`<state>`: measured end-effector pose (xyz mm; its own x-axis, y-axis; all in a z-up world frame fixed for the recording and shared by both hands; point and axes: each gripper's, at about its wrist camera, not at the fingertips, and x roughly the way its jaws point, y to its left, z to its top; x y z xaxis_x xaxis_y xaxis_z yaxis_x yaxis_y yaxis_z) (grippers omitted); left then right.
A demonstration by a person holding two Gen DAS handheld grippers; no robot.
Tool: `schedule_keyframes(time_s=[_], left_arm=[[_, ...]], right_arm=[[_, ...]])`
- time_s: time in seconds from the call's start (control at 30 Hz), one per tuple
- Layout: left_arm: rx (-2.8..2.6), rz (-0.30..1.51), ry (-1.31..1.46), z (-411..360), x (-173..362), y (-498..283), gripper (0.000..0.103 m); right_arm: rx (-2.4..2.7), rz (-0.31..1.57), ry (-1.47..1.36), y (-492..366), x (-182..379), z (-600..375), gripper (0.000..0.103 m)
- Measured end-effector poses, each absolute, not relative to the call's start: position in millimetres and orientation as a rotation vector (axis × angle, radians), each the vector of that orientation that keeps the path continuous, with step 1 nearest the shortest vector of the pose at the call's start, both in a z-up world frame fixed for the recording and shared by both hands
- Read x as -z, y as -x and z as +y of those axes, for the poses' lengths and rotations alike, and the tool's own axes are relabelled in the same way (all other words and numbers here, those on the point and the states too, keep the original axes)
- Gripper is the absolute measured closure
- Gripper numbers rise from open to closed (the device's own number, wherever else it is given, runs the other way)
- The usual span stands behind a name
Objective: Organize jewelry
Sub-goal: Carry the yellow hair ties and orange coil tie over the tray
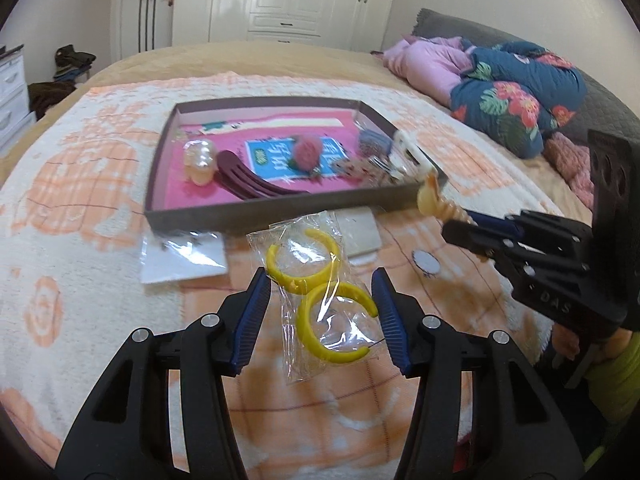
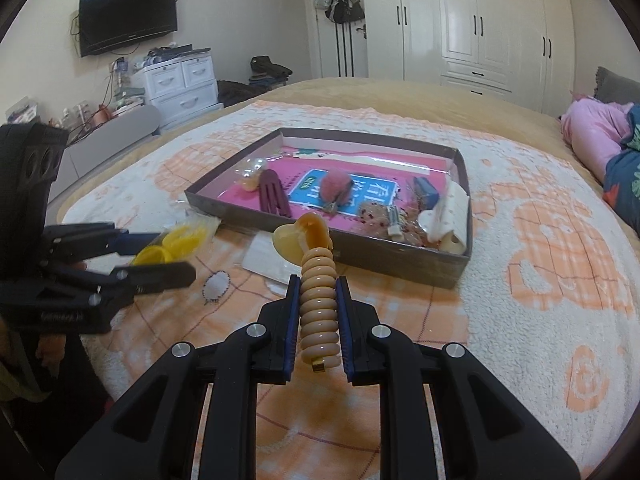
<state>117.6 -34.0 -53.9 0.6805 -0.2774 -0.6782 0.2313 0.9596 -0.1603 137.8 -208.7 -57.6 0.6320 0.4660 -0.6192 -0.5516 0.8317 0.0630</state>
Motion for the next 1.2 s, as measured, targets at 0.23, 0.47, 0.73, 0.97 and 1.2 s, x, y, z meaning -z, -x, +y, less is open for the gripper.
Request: schedule_keyframes(time_s=[0.23,0.47,0.73,0.97,1.2], left_arm=[[0.246,0.744,0.091,-14.3,50.1,-125.0,0.059],[0.217,0.727,0.117,0.8,48.5,-132.5,0.059],[0.192,0.711,0.149,13.9,45.3,-146.4,0.059],[0.180,0.700,0.161,20.9,42.8,-161.9,0.059],[0.177,0.687,0.157,20.0,37.2,-181.9,0.059]], right_arm=[[-0.589,0.650,0.155,-140.2,55.6,-201.9,0.086],[-0.588,0.651,0.160,-148.9,54.5,-193.4,0.086],[-0.555,0.651,0.178,-166.4,52.4,-182.9,0.086],[-0.530,0.650,0.176,-189.1,49.5,-178.6,0.086],[-0.508,0.650,0.164,-212.4,46.1,-176.2,0.086]])
